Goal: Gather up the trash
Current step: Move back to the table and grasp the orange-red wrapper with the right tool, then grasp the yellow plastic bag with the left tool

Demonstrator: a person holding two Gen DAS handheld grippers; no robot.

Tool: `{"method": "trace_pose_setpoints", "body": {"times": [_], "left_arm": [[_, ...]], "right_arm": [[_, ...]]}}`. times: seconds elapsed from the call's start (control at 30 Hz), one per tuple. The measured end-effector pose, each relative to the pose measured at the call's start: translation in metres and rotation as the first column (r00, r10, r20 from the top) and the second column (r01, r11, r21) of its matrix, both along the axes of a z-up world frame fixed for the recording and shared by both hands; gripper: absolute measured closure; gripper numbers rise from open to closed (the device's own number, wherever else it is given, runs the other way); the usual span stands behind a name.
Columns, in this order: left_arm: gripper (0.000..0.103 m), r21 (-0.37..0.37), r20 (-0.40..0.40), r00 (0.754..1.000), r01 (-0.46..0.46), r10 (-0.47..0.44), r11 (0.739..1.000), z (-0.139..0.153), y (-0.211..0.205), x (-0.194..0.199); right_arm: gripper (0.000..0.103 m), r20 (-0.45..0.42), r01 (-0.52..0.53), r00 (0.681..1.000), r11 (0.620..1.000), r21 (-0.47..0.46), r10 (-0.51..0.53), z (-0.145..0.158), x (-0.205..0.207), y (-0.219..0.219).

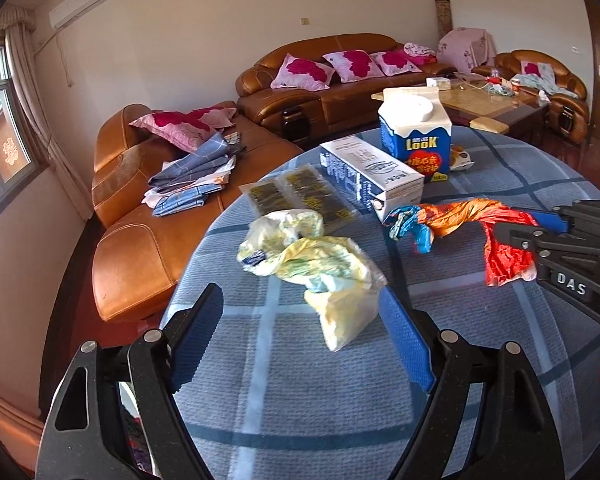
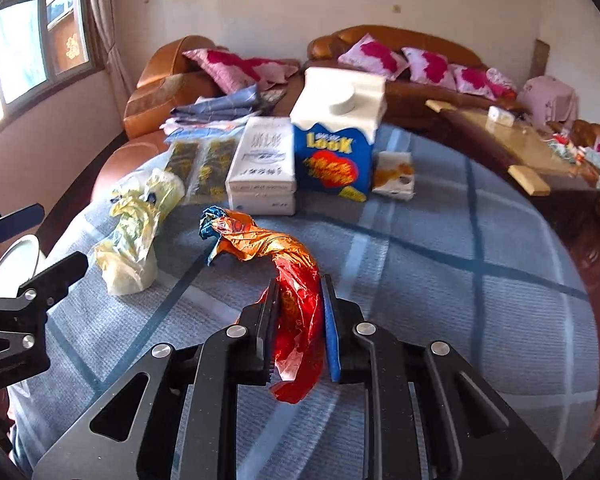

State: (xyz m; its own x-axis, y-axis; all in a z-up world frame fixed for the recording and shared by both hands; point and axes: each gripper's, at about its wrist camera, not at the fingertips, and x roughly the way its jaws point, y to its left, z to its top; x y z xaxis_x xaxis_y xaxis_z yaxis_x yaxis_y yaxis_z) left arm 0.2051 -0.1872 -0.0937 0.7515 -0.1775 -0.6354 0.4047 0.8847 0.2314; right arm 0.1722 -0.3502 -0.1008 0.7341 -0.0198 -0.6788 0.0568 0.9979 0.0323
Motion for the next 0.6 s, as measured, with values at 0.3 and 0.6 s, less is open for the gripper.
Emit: {"method": "trace_pose_setpoints", "body": {"times": [0.3,0.6], "left_arm": [[0.051,-0.015,-0.146,0.989,0.028,-0.03,0.999,-0.027,-0.021,0.03],[0.079,-0.045,-0.133,0.989,0.056,-0.062,0.997,-0.019,-0.004,0.011]], "right_arm": [[0.083,0.032,0.038,0.999,0.999,0.025,-0.039,-0.002,-0.012,-0.017],[0.083,0.077,0.005,0.997,0.999,0.054,-0.009,0.006,-0.018,-0.006]]}}
